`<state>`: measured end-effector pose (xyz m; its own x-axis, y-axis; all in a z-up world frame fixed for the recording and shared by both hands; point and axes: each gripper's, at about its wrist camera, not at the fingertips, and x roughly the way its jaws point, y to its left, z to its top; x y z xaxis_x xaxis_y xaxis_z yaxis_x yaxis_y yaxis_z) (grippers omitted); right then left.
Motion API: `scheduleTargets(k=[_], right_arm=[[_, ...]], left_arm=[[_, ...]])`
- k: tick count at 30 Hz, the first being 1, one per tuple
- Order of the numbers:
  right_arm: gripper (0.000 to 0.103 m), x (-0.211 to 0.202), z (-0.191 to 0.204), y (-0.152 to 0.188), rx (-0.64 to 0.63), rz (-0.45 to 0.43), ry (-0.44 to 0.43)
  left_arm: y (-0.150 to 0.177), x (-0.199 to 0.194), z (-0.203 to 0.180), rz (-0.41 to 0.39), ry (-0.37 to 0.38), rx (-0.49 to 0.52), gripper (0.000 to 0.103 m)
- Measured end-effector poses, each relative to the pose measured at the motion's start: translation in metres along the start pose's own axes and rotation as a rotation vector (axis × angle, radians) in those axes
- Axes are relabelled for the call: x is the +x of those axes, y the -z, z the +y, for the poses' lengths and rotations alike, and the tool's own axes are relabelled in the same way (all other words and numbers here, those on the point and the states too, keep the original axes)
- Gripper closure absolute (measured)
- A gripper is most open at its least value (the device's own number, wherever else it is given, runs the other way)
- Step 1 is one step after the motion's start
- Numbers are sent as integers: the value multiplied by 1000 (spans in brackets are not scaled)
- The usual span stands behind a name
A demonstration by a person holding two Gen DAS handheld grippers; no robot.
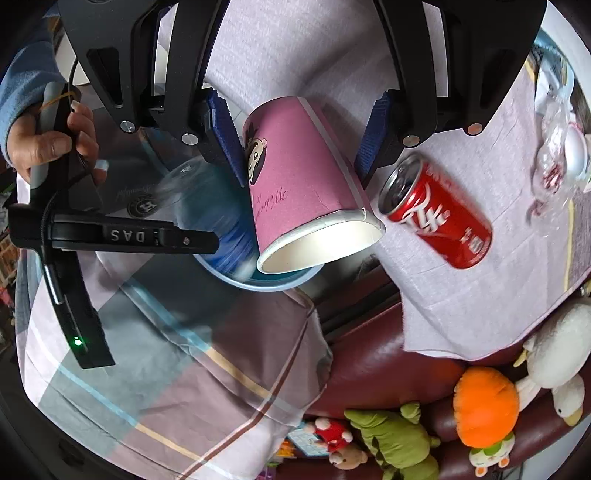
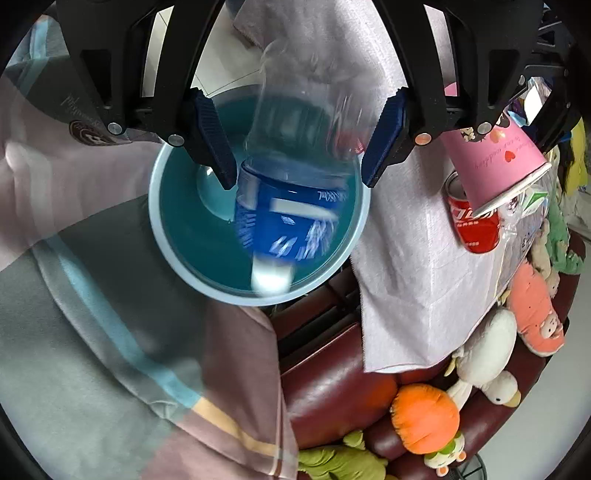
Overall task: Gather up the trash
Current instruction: 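Carry the bottle and cup to the teal bin and release both, then return both tools to the table and grasp the green-and-white medicine box with the right tool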
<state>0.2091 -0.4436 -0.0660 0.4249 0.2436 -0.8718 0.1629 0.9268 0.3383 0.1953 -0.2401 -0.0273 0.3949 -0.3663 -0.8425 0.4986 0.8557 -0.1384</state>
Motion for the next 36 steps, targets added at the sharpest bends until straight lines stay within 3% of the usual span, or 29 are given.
scheduleTargets(k=[11, 16, 17, 18, 20, 26, 29, 36], right_arm=[[29, -32, -21, -2, 16, -73, 86], [26, -42, -28, -3, 19, -90, 122], [26, -43, -28, -3, 19, -91, 125], [26, -44, -29, -4, 20, -89, 125], [26, -44, -30, -5, 23, -89, 127], [26, -42, -29, -6, 22, -82, 145], [21, -42, -25, -4, 17, -75, 144], [20, -45, -5, 3, -8, -68, 127]], left_arm=[[-15, 34, -19, 37, 32, 46, 41], [-19, 50, -27, 53, 35, 58, 36], [-20, 52, -28, 56, 33, 60, 30], [-21, 54, -29, 61, 35, 59, 17], [-22, 56, -29, 57, 25, 52, 6], [-20, 51, -23, 59, 17, 21, 5], [-16, 42, -17, 50, 7, 0, 5], [7, 9, 7, 24, -32, -62, 4]])
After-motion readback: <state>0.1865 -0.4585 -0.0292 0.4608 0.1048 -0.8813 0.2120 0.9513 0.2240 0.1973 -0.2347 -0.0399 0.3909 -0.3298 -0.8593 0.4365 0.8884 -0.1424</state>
